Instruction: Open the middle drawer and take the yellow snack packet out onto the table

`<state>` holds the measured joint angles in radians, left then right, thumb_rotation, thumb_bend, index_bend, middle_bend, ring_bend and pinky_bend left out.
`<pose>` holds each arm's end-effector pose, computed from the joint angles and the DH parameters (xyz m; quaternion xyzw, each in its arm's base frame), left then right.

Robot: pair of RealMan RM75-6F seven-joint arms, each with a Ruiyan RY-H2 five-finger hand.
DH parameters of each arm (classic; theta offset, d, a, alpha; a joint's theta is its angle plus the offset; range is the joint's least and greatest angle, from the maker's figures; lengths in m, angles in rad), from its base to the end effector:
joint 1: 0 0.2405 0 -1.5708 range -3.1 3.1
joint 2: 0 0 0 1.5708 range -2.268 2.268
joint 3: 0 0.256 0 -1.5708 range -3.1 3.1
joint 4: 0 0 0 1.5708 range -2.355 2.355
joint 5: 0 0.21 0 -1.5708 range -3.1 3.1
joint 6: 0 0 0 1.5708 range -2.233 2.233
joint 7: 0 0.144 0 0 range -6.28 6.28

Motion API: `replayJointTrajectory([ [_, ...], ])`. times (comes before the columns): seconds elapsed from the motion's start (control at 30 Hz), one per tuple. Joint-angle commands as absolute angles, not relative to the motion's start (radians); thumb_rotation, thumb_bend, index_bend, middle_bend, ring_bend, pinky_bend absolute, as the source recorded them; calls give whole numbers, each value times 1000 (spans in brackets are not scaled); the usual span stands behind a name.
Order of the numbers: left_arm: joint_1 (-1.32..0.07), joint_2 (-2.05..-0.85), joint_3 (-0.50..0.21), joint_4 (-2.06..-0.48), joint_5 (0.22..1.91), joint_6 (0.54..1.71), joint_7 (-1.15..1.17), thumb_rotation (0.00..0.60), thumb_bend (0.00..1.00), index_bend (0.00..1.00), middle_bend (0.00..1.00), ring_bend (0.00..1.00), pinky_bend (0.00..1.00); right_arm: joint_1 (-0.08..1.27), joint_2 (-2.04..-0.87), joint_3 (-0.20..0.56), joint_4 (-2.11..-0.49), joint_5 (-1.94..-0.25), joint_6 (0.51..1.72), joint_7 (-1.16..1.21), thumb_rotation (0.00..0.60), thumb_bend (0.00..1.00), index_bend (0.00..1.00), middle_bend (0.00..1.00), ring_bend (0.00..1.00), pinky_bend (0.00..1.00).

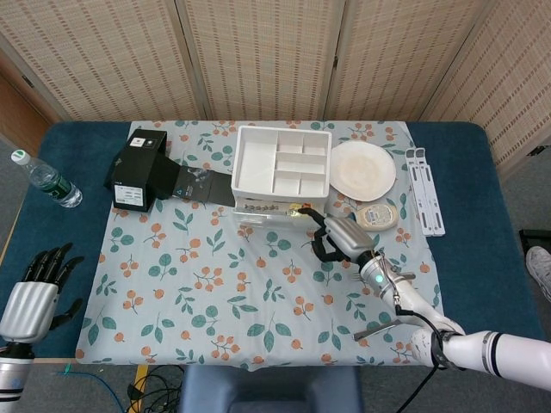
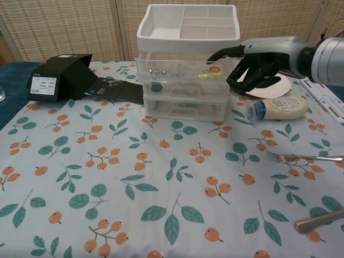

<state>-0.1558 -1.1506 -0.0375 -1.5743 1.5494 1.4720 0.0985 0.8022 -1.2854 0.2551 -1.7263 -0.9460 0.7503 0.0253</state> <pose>-0.2976 0.2002 0.1462 -0.6445 -0.3292 -0.3804 0.5758 -0.1192 -0.3505 0.0366 0.6723 -0.5529 0.3993 0.2879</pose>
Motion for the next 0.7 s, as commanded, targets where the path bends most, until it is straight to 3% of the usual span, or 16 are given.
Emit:
replayJointTrajectory([
  [0.03, -155, -1151, -37, -1574, 1549, 1472, 99, 600, 269, 184, 70, 76, 92, 806, -1283, 250, -1729, -941, 750, 19, 600, 623, 140, 736, 986, 1000],
  [0.7, -154, -1154, -36, -1569, 1552, 1476, 95, 600, 270, 184, 70, 76, 92, 775, -1236, 220, -1821, -996, 753, 67, 600, 624, 216, 742, 990, 1000],
])
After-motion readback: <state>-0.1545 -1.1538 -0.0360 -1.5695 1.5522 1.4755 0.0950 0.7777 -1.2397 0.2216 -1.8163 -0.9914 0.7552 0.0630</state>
